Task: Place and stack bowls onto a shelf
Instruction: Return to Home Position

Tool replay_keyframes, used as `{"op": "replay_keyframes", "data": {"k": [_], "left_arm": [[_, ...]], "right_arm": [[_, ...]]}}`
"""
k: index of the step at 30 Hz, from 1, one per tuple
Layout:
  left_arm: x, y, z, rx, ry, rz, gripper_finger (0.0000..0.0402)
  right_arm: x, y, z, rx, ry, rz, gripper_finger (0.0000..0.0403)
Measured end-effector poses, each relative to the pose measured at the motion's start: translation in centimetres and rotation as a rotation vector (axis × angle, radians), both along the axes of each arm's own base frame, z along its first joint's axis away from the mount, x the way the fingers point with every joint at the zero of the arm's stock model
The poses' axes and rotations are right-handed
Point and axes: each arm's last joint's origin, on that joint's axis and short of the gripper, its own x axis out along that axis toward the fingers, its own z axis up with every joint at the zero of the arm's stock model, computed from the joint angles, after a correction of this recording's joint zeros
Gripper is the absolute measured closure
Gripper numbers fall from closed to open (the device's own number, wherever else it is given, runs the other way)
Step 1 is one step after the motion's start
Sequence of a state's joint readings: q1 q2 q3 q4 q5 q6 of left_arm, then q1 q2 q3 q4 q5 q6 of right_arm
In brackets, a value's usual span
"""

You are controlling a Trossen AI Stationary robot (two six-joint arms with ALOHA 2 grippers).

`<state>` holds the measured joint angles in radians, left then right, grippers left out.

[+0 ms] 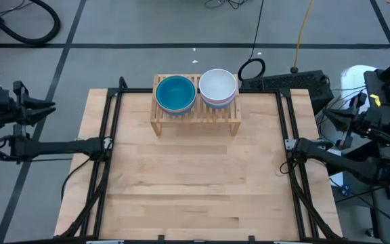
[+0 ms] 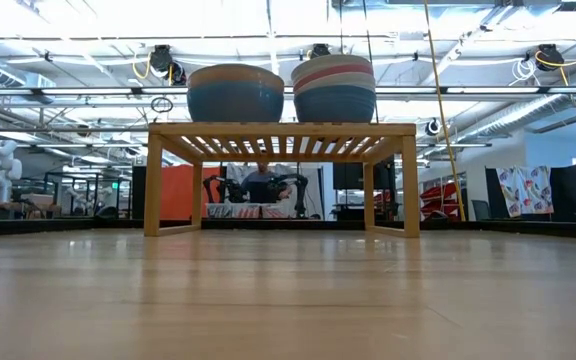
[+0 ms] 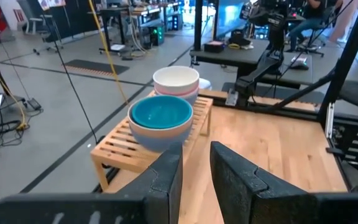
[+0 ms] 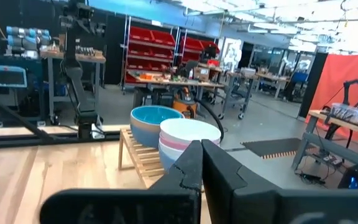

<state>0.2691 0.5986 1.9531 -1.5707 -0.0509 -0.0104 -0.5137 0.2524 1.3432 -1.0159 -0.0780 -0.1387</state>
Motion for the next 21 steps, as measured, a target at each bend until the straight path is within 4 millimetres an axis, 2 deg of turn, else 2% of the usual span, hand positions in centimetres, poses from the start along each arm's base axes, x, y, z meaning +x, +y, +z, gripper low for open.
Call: {"op": "replay_keyframes", "data": {"k": [9, 21], "left_arm": [[-0.9, -0.3, -1.8, 0.002, 0.003, -0.002, 0.0314], [-2.2, -1.5, -5.1, 0.0, -0.031, 0.002, 0.0314]], "right_arm": [[0.5, -0.3, -2.1, 0.018, -0.046, 0.001, 0.0403], [2.9, -1.6, -4.5, 0.041, -0.079, 0.003, 0.0403]]}}
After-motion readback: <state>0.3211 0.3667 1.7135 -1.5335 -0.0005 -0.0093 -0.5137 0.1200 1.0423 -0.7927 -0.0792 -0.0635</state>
